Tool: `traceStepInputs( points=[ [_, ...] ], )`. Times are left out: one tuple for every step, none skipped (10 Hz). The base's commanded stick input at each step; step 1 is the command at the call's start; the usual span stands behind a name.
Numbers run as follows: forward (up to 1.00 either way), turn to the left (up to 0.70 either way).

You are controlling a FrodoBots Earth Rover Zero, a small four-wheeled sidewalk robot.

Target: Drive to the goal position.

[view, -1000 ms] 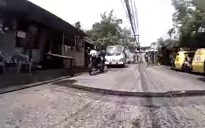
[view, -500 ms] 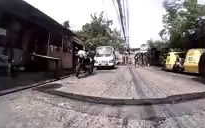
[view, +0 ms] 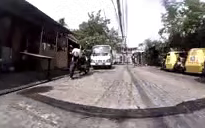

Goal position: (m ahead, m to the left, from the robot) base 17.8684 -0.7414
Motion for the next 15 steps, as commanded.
traceStepInputs(
  points=[
    [0.70,0.00],
    [0.70,0.00],
    [0.70,-0.14],
    [0.70,-0.13],
    [0.70,0.00],
    [0.70,0.00],
    [0.70,0.00],
    [0.70,0.00],
    [0.70,0.00],
    [0.70,0.00],
    [0.70,0.00],
    [0.70,0.00],
    [0.70,0.00],
    [0.70,0.00],
    [0.70,0.00]
  ],
)
